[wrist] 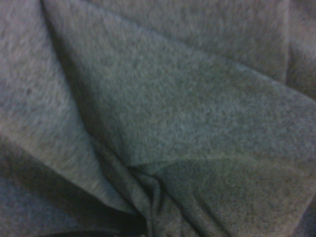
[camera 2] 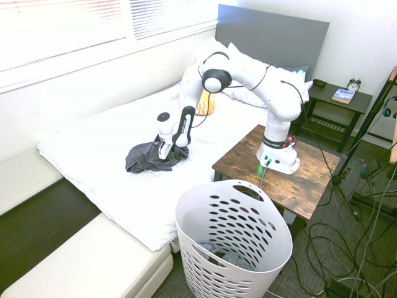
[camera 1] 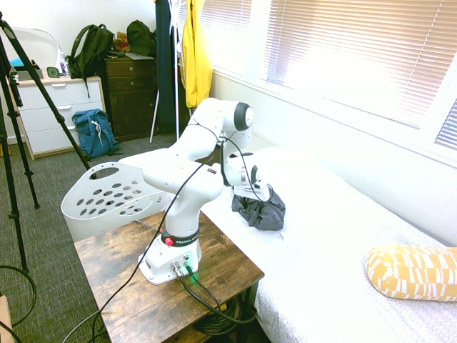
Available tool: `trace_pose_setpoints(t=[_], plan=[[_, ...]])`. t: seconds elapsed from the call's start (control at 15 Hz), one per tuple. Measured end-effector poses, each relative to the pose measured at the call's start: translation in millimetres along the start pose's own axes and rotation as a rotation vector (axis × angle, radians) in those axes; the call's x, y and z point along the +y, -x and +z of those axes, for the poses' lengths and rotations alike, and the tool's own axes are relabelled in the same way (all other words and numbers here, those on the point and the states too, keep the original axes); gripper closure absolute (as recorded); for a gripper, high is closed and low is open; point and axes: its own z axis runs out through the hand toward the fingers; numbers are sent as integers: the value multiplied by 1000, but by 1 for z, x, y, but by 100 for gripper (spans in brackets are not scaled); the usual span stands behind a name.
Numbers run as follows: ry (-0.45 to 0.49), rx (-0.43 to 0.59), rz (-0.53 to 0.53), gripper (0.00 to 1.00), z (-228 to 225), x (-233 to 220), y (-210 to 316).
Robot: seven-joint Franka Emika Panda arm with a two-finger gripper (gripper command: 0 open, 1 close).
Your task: Put my clothes in the laundry bag
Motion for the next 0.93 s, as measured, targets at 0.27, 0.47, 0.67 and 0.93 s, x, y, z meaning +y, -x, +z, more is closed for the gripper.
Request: trace_pose_setpoints(t=[0.27, 0.47, 0.67, 0.93], plan=[[0, 3, -26, 100, 6, 1, 1], [-4, 2, -38, 100, 15, 6, 2], [-5, -5, -33, 100, 21, 10, 1], [-22, -30, -31, 100, 19, 10, -1]])
